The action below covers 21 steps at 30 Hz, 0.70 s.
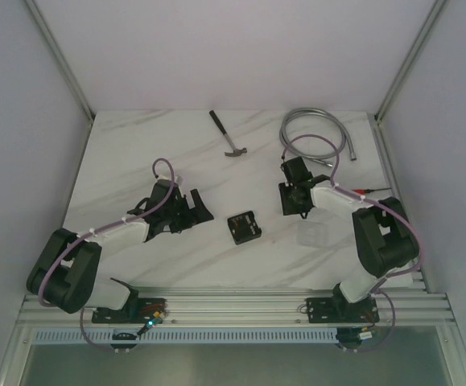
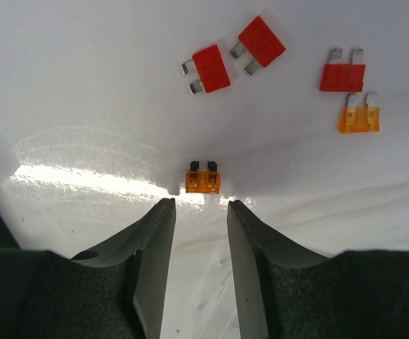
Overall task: Snap on the fuse box
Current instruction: Pick up the fuse from the center of the board.
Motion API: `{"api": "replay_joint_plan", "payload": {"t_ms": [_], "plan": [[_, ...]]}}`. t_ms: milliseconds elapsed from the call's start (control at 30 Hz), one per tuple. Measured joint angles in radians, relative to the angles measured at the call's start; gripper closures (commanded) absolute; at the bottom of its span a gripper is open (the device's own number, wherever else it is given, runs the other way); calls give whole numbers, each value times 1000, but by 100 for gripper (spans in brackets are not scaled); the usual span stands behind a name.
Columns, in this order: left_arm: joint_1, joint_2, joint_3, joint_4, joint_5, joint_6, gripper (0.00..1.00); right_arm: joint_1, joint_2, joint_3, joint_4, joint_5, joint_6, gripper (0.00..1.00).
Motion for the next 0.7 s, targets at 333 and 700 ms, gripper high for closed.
{"api": "replay_joint_plan", "payload": {"t_ms": [333,700], "plan": [[0,0,0,-2,0,0,0,0,65,75,-72,-14,-24,58],[-1,0,0,-3,0,0,0,0,117,124,-103,-2,-14,63]]}}
